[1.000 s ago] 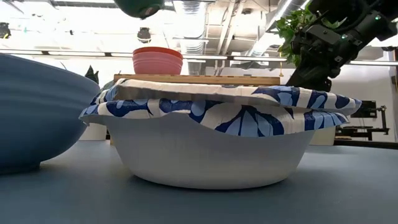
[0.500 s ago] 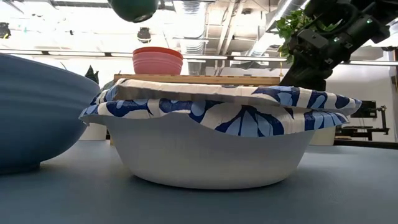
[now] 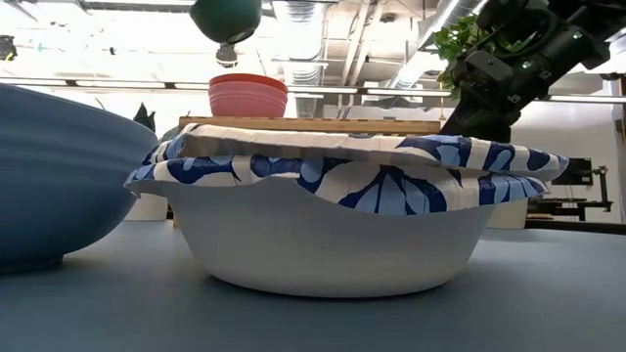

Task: Place and stack bowls onto a shelf
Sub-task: Stack the green bowl on top of the orange bowl on the shelf

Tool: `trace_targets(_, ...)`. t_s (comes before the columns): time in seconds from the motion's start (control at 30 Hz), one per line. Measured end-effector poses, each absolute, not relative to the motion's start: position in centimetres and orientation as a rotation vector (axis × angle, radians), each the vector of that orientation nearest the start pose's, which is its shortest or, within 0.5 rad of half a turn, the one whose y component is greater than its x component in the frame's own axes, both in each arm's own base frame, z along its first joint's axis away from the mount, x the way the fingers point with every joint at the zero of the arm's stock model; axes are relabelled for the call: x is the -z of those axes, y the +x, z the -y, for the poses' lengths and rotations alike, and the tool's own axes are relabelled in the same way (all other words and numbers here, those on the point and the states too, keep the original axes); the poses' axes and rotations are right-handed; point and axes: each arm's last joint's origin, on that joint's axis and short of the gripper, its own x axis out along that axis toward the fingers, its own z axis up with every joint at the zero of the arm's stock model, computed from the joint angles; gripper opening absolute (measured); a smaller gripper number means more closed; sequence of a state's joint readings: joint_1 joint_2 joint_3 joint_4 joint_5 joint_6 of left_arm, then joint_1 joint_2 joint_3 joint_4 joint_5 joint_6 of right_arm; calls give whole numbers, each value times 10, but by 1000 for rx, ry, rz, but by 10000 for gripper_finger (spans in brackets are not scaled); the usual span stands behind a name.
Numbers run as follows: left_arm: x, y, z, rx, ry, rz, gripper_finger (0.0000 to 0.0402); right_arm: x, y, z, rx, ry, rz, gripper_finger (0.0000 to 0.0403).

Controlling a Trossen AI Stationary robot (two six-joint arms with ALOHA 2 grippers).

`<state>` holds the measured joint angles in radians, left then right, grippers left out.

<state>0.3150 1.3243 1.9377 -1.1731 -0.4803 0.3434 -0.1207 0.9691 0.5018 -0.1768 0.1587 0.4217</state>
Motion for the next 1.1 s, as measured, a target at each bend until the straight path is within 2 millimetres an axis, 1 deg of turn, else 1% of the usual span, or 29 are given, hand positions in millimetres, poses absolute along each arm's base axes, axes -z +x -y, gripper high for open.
trace_targets(0.27, -496, 187, -102, -642, 372, -732, 0, -207, 191, 28, 398, 380, -581, 226)
trace_targets(0.43, -491, 194, -119, -588, 375, -744, 0, -206, 191, 28, 398, 380, -581, 226)
trace_targets(0.6, -480, 208, -139, -544, 398, -786, 0, -206, 191, 28, 398, 380, -582, 226)
trace_targets(0.8, -460, 230, -160, -468, 373, -856, 0, -206, 191, 28, 398, 380, -583, 226)
trace_targets(0.93, -446, 239, -165, -398, 345, -920, 0, -206, 191, 28, 398, 380, -583, 226)
trace_targets(1.03, -441, 239, -160, -374, 351, -989, 0, -206, 191, 28, 398, 380, -584, 226)
trace_targets(1.1, -443, 236, -154, -386, 370, -1006, 0, -206, 191, 28, 398, 378, -584, 226)
